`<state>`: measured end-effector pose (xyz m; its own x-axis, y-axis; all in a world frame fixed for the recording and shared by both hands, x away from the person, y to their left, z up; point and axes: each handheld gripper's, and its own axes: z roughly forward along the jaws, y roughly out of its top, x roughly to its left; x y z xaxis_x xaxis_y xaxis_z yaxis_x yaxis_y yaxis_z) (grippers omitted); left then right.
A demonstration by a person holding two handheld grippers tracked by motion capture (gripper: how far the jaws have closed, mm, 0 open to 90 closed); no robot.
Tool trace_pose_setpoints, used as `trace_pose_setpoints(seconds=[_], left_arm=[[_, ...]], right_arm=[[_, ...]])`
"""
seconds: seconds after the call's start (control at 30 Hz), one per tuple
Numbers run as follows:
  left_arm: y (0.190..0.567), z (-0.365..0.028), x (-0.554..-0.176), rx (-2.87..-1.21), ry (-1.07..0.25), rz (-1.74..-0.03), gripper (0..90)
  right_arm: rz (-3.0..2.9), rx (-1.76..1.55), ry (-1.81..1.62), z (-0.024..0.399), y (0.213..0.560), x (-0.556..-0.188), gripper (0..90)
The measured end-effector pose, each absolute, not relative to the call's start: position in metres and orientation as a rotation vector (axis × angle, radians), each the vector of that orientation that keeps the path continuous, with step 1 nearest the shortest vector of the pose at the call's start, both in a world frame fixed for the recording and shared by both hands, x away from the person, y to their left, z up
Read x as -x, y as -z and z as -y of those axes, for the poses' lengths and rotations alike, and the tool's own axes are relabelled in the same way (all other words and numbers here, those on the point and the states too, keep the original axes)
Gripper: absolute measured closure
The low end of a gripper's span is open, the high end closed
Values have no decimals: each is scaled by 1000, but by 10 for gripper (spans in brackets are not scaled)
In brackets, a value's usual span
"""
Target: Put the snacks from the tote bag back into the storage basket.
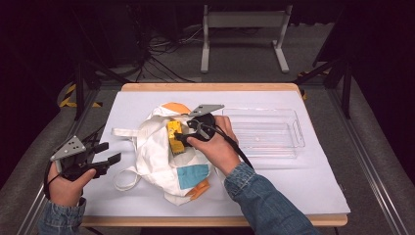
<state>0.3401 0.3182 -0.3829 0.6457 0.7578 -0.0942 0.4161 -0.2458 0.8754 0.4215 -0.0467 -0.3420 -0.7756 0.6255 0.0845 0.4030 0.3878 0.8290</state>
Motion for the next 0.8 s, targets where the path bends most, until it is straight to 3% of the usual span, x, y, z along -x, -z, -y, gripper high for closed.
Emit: trace_pose_setpoints(seconds=[0.8], left_arm=[[386, -318, -344, -1882, -406, -918, 337]], right_arm=[[-2406, -1023, -1158, 1, 375, -442, 286]])
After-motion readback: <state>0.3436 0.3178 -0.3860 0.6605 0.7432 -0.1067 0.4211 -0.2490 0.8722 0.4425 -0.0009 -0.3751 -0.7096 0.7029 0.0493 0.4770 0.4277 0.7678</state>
